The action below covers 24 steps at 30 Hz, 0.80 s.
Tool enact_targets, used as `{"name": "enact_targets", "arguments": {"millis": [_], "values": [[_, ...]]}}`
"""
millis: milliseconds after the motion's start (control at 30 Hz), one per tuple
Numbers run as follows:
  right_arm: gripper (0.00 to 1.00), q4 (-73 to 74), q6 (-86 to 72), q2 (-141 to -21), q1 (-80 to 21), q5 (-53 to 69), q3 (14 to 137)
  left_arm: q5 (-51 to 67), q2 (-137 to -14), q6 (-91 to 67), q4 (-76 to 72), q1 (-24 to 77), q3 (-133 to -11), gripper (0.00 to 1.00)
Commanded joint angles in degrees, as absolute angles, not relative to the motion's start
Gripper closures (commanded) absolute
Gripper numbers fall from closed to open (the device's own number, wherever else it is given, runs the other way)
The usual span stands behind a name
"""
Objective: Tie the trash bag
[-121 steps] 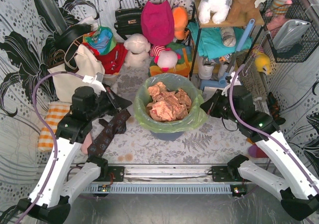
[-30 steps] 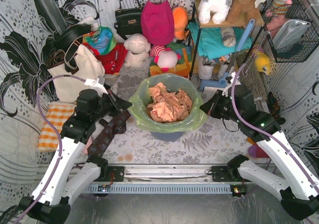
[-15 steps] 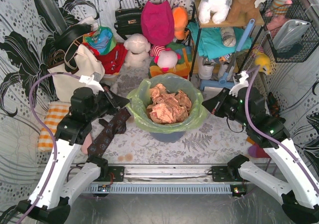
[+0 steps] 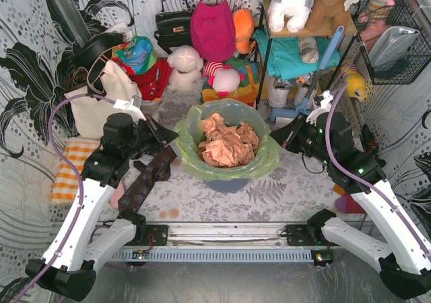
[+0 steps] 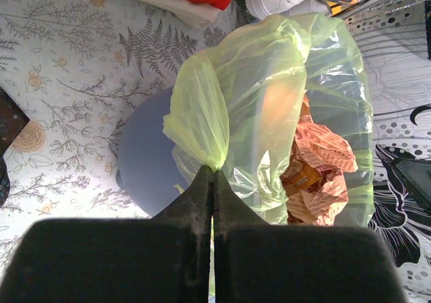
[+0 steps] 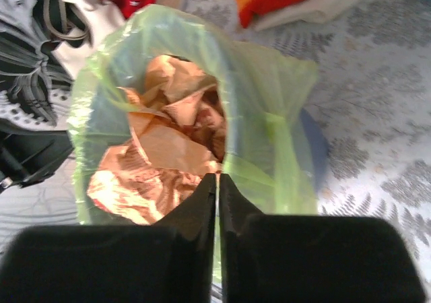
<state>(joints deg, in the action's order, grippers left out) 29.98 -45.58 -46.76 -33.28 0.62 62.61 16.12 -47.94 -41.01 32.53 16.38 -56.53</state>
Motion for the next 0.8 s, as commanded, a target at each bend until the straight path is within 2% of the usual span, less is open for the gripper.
{"name": "enact_targets", "arguments": {"millis": [0,100,133,233,433,500,633,767], "values": [[0.89,41.4,-43.4,-46.3,-33.1,-7.0,66.2,17.4,-47.8,-40.1,28.5,16.1,-55.6,1.00],[0.64,42.9,-43.2,-45.6,-33.0,-6.3,64.4,17.4,-47.6,-39.9,28.9,16.2,-55.9,1.00],[0.60,42.7,-43.2,-45.4,-33.0,-5.7,63.4,17.4,-47.6,-39.9,29.0,16.2,-56.0,1.00],[0.57,40.8,-43.7,-45.2,-33.1,-4.4,59.9,17.4,-47.5,-40.0,29.3,16.2,-56.4,1.00],[0.57,33.5,-45.6,-44.7,-33.1,-0.3,53.5,17.6,-47.8,-39.9,29.9,16.2,-58.5,1.00],[0.62,31.5,-46.0,-44.7,-33.0,0.7,52.3,17.8,-47.8,-39.8,30.1,16.2,-59.3,1.00],[1.00,30.4,-46.3,-44.1,-33.0,0.9,51.8,18.5,-47.8,-40.5,29.9,16.1,-60.7,1.00],[1.00,28.5,-46.6,-41.6,-33.0,0.3,51.9,20.2,-48.0,-41.3,29.2,16.2,-62.2,1.00]]}}
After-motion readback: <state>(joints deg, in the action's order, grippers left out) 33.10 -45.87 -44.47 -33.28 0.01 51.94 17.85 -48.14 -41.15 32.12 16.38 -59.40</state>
